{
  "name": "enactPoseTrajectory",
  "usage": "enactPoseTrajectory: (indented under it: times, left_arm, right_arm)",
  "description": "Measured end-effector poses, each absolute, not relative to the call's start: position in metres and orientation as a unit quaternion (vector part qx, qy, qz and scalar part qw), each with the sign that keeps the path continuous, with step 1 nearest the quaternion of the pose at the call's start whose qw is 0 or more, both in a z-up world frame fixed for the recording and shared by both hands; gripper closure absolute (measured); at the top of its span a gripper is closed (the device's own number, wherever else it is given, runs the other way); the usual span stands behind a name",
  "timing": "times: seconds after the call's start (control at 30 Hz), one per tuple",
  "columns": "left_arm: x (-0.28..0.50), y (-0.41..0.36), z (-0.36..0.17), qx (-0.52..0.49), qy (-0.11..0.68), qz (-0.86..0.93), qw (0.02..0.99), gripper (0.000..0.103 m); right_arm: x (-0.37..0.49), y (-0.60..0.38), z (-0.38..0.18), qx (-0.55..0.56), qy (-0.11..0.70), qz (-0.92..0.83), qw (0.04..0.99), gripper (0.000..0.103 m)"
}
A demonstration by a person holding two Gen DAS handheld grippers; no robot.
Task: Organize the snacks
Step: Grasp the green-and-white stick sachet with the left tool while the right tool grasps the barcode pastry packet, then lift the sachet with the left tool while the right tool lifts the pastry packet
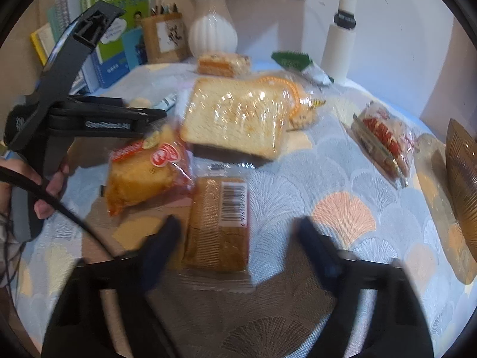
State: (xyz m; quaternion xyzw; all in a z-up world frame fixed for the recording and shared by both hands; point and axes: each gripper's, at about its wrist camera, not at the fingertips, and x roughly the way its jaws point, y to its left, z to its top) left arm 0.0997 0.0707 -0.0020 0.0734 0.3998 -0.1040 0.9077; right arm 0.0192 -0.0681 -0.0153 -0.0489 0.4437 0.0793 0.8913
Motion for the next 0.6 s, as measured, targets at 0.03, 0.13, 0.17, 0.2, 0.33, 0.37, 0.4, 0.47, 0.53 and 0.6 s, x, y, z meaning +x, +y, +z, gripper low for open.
enactPoseTrajectory:
  times: [0.03, 0.13, 0.17, 0.2, 0.33, 0.37, 0.4, 0.47, 0.53, 0.6]
  left_arm:
    - [0.096, 0.066, -0.001, 0.084, 0.392, -0.096, 0.911, 0.088]
    - [0.091, 0.054, 0.001, 0.119, 0.379, -0.070, 0.915, 0.087]
    - [0.089, 0.055, 0.002, 0.118, 0.372, -0.066, 0.918, 0.087]
    - [0.088, 0.057, 0.004, 0.113, 0.368, -0.064, 0.921, 0.087]
    - [0.080, 0.079, 0.018, 0.058, 0.332, -0.069, 0.939, 0.087]
    - [0.077, 0.082, 0.020, 0.050, 0.324, -0.073, 0.942, 0.087]
    - [0.075, 0.085, 0.022, 0.041, 0.315, -0.077, 0.945, 0.087]
    - [0.071, 0.089, 0.026, 0.035, 0.299, -0.052, 0.952, 0.087]
    - [0.073, 0.091, 0.026, 0.032, 0.302, -0.030, 0.952, 0.087]
    - [0.078, 0.097, 0.024, 0.021, 0.313, -0.016, 0.949, 0.087]
  right_arm:
    - [0.018, -0.069, -0.014, -0.045, 0.437, 0.084, 0.894, 0.071]
    - [0.020, -0.073, -0.009, -0.032, 0.428, 0.084, 0.899, 0.071]
    - [0.019, -0.075, -0.008, -0.030, 0.421, 0.085, 0.903, 0.071]
    - [0.014, -0.066, -0.001, -0.031, 0.413, 0.086, 0.906, 0.071]
    - [0.002, -0.065, 0.008, -0.038, 0.353, 0.092, 0.930, 0.071]
    - [-0.004, -0.061, 0.021, -0.039, 0.341, 0.096, 0.934, 0.071]
    - [-0.011, -0.062, 0.026, -0.039, 0.329, 0.098, 0.938, 0.071]
    - [-0.023, -0.063, 0.038, -0.038, 0.307, 0.099, 0.946, 0.071]
    - [-0.027, -0.068, 0.045, -0.028, 0.296, 0.116, 0.948, 0.071]
    - [-0.031, -0.072, 0.050, -0.024, 0.296, 0.116, 0.948, 0.071]
